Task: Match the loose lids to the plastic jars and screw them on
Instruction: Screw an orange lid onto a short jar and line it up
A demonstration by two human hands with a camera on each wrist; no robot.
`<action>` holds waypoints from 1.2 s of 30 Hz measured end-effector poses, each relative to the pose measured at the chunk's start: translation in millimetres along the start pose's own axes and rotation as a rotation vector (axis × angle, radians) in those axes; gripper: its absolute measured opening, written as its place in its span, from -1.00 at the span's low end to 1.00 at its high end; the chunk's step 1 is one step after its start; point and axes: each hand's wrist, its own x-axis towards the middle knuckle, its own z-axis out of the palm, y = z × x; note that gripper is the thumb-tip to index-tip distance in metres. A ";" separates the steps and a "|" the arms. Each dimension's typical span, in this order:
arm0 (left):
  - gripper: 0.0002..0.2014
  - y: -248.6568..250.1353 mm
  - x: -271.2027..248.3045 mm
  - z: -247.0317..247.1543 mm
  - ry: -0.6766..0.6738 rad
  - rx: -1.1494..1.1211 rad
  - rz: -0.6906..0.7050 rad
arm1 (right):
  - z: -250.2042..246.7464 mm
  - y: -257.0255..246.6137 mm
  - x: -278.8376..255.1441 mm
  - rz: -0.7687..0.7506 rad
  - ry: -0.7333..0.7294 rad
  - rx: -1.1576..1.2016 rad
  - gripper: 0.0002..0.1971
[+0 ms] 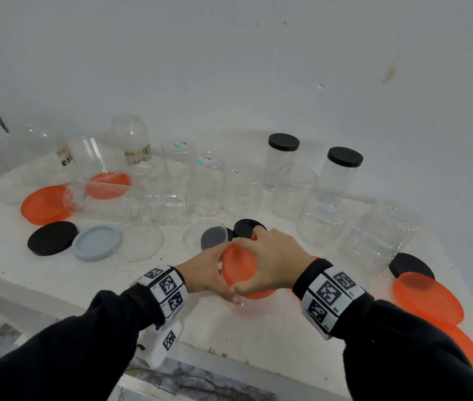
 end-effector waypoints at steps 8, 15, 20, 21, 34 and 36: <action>0.04 -1.9 1.0 -1.8 -0.021 0.082 0.005 | -1.2 -5.6 -3.7 0.060 0.005 0.000 -0.17; -0.02 -3.3 2.8 -7.3 -0.058 0.080 0.023 | -4.6 -6.7 -9.2 0.172 -0.005 0.087 -0.07; -0.20 3.2 6.7 -33.3 -0.046 0.062 0.121 | -23.6 0.3 -11.9 0.257 0.105 0.209 -0.15; -0.28 7.0 8.7 -41.7 0.002 0.052 0.133 | -28.3 2.5 -11.9 0.278 0.147 0.216 -0.16; -0.78 40.3 75.7 -117.9 0.795 0.432 0.415 | -78.5 58.7 22.1 0.419 0.695 0.513 -0.11; -0.73 42.0 89.6 -121.5 0.844 0.467 0.384 | -86.7 69.5 35.5 0.404 0.720 0.536 -0.10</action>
